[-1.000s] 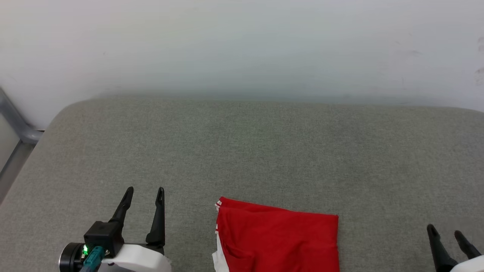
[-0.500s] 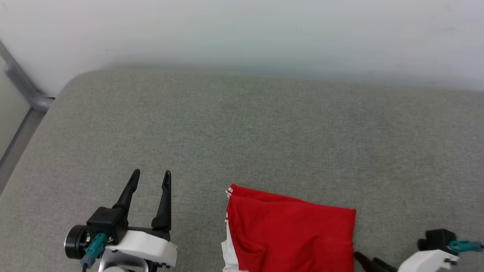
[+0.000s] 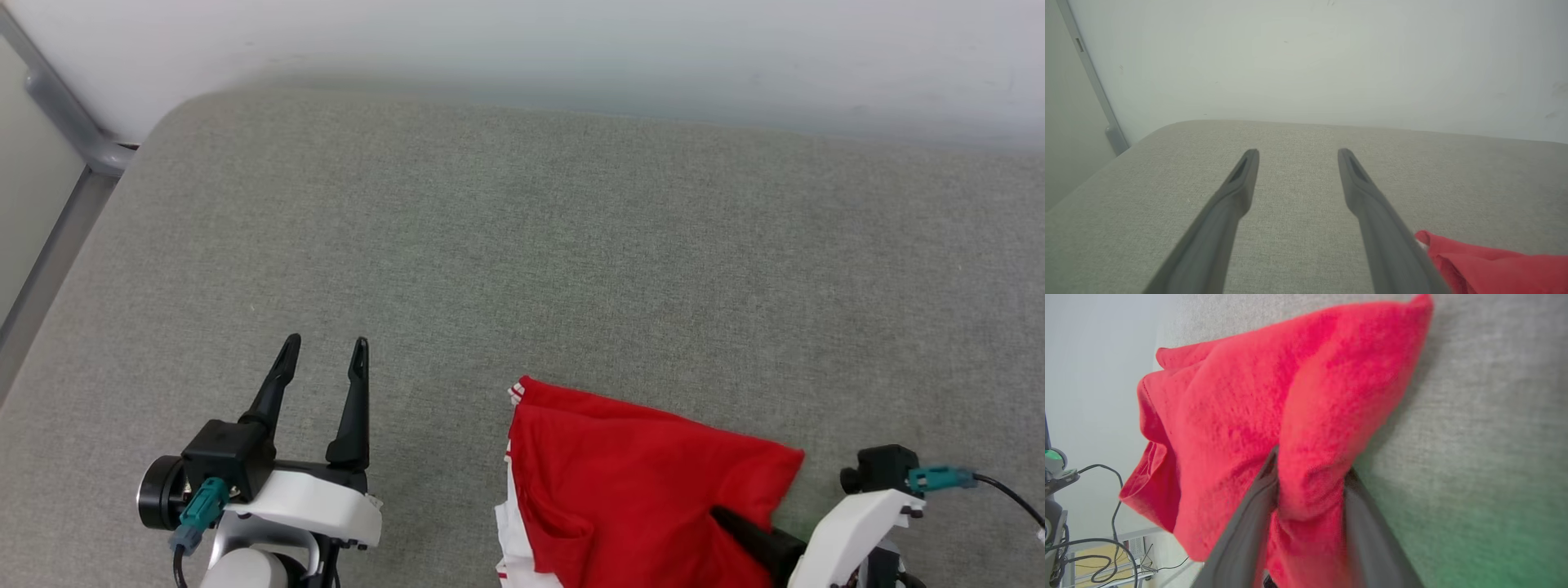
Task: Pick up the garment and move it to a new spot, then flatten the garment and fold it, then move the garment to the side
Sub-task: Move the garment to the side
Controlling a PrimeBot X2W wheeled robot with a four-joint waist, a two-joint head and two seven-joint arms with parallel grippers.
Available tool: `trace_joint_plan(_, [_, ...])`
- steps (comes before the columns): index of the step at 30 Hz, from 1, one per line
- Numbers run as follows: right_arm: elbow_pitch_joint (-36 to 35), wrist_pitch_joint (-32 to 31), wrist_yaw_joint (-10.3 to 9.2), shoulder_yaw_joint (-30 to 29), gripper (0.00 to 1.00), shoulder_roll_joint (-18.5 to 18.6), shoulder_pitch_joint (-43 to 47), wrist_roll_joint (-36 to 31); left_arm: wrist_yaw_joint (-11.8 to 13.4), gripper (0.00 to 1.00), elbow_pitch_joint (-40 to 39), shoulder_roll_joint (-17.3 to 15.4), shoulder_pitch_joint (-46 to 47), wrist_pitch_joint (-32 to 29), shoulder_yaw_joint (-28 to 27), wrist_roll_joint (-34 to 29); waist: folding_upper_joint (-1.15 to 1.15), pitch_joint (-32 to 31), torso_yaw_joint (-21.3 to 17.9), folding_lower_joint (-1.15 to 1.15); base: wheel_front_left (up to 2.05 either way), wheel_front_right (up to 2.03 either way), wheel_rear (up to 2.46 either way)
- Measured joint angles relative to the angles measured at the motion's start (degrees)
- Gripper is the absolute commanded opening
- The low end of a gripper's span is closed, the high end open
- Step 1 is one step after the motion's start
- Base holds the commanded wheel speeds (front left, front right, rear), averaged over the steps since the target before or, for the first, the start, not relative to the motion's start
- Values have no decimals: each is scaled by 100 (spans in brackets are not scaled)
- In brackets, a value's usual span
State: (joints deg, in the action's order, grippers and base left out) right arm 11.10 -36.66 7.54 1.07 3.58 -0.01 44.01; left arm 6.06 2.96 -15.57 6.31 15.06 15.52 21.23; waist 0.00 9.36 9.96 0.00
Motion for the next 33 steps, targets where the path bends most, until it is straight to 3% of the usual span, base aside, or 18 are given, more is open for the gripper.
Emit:
trace_joint_plan(9, [-89,189,-4,424,0,301,-115,-29,-98,100,98,94,-51,0,-124,-141,0,-230,-92,0,0,0,0])
trace_joint_plan(16, [-355,182,-4,482,0,829,-43,-756,-101,100,42,74,-201,1,-111,-300,0,-490,-407,0,0,0,0])
trace_joint_plan(23, [-747,-121,-4,-103,0,1179,76,-1786,-82,100,-189,66,-341,1,-18,-372,0,-611,-1032,0,0,0,0])
trace_joint_plan(33, [-858,1,-4,-272,0,1224,-582,-2229,-115,100,-421,0,-151,1,20,-430,0,-347,-2018,0,0,0,0])
